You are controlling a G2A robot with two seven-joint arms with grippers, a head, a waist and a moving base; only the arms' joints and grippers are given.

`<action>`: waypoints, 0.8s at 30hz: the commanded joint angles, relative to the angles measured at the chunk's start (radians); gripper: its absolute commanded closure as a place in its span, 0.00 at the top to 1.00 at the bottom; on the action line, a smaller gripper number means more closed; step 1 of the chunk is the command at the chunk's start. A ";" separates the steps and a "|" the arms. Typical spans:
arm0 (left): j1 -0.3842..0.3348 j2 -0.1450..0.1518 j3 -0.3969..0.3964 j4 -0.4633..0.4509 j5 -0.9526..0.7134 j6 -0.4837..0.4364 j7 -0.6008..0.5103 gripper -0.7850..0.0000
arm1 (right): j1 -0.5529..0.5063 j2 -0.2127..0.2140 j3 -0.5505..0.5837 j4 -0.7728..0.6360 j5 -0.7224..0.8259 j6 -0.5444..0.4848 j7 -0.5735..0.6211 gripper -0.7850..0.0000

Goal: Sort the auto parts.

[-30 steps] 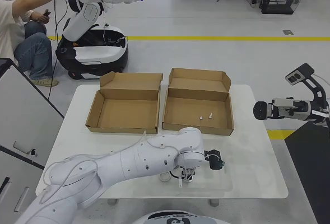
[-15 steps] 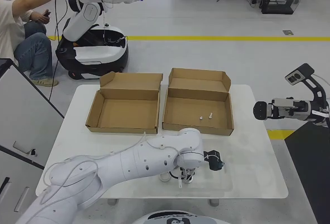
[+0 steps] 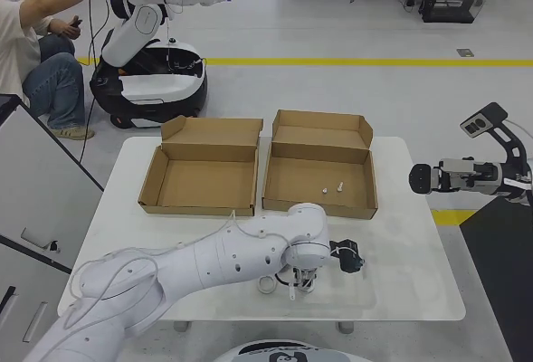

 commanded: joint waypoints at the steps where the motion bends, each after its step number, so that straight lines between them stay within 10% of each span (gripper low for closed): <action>1: -0.008 0.007 -0.019 -0.031 -0.011 0.009 -0.009 0.00 | 0.000 0.000 0.000 0.000 0.000 0.000 0.000 1.00; 17: -0.023 0.117 -0.141 -0.333 -0.002 0.030 -0.023 0.00 | 0.000 0.000 0.000 0.000 0.000 0.000 0.000 1.00; 24: -0.023 0.121 -0.146 -0.344 0.011 0.023 -0.023 0.00 | 0.000 0.000 0.000 0.000 0.000 0.000 0.000 1.00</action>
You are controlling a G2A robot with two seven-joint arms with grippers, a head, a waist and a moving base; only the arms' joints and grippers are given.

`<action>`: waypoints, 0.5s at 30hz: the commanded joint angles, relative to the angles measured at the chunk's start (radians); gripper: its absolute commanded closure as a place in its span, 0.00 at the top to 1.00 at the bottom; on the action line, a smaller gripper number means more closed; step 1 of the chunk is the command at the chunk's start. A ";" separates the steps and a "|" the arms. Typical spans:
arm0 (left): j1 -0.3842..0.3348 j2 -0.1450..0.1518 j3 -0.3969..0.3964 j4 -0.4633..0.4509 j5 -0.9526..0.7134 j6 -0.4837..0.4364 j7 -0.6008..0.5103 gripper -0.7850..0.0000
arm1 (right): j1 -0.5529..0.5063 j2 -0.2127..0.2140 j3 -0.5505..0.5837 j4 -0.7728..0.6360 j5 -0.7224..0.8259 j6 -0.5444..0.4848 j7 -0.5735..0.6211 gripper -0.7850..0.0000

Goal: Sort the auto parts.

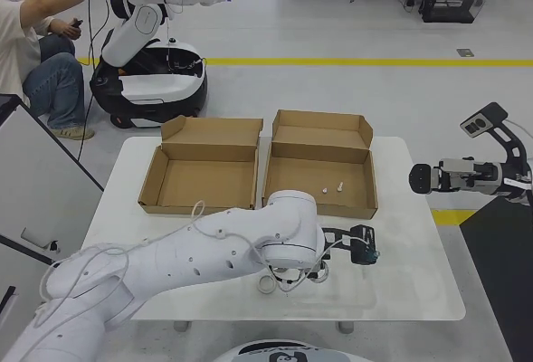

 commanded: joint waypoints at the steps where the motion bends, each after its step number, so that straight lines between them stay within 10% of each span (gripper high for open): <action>1: 0.000 0.000 0.000 0.000 0.000 0.000 0.000 0.00 | 0.000 0.000 0.000 0.000 0.000 0.000 0.000 1.00; 15: 0.169 0.105 -0.351 -0.014 -0.128 -0.054 0.217 0.00 | 0.000 0.000 0.000 0.000 0.000 0.000 0.000 1.00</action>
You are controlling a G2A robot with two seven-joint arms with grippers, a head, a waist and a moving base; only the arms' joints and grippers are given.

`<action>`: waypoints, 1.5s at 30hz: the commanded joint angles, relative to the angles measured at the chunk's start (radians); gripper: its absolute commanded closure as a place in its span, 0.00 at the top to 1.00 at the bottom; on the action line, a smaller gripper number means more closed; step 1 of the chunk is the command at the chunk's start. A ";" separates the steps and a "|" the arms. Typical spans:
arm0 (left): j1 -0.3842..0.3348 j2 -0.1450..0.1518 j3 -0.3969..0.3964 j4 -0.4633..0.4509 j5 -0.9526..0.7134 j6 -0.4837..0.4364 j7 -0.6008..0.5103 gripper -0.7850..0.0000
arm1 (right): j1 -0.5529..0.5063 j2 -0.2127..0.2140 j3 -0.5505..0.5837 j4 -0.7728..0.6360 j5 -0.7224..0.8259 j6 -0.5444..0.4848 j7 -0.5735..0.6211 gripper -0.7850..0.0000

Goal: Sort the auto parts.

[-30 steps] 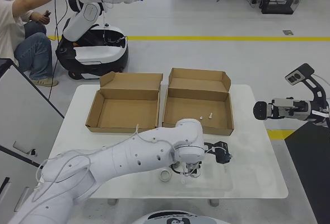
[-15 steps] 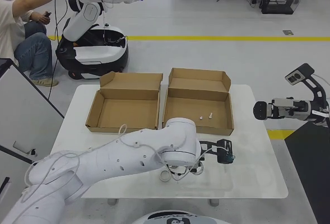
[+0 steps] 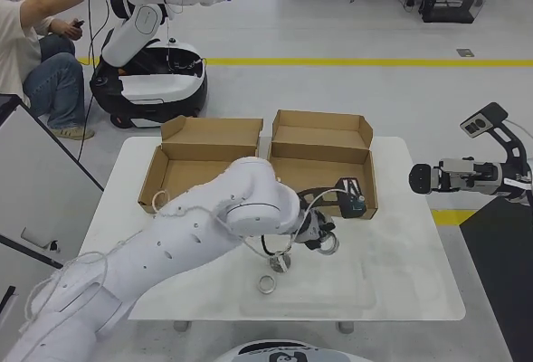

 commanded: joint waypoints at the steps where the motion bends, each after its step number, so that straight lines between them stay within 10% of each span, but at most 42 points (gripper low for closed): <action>1: 0.059 0.024 -0.080 -0.008 -0.046 -0.043 0.031 0.00 | 0.000 0.000 0.000 0.000 0.000 0.000 0.000 1.00; 12: 0.340 0.107 -0.352 -0.023 -0.327 -0.240 0.195 0.00 | 0.000 0.000 0.000 0.000 0.000 0.000 0.000 1.00; 21: 0.436 0.140 -0.486 -0.043 -0.627 -0.364 0.261 0.00 | 0.000 0.000 0.000 0.000 0.000 0.000 0.000 1.00; 45: 0.519 0.148 -0.533 -0.078 -0.889 -0.489 0.431 0.00 | 0.000 0.000 0.000 0.000 0.000 0.000 0.000 1.00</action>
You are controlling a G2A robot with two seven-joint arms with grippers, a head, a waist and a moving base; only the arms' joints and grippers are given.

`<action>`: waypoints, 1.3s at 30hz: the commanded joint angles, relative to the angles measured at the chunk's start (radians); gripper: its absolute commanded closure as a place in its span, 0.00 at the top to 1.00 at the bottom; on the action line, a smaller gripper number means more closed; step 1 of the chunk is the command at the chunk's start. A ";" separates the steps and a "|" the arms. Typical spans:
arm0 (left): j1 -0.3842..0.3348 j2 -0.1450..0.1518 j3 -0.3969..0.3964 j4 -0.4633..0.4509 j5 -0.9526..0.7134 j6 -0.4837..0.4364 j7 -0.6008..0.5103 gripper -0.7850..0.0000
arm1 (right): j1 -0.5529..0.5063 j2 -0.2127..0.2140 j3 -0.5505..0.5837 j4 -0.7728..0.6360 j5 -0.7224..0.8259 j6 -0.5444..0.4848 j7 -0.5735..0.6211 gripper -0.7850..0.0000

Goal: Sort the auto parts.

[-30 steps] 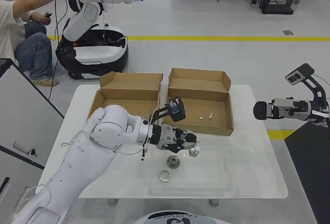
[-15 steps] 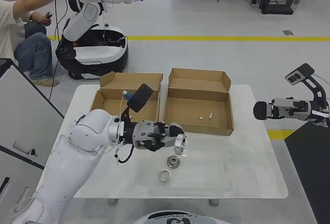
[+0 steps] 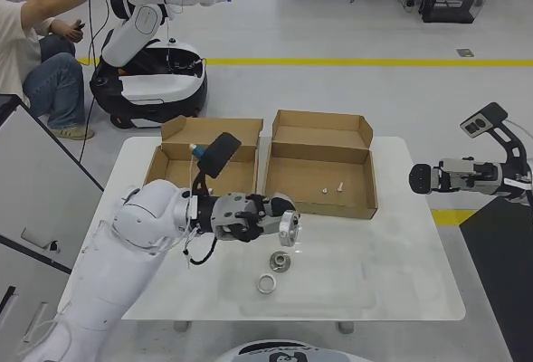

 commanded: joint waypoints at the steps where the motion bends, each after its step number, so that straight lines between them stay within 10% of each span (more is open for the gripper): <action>1: 0.013 -0.001 0.003 -0.001 -0.048 -0.039 0.038 0.00 | 0.000 0.000 0.000 0.000 0.000 0.000 0.000 1.00; 12: 0.054 0.003 -0.007 -0.031 -0.299 -0.193 0.091 0.00 | 0.000 0.000 0.000 0.000 0.000 0.000 0.000 1.00; 39: 0.069 -0.007 -0.001 -0.057 -0.400 -0.217 0.172 0.00 | 0.000 0.000 0.000 0.000 0.000 0.000 0.000 1.00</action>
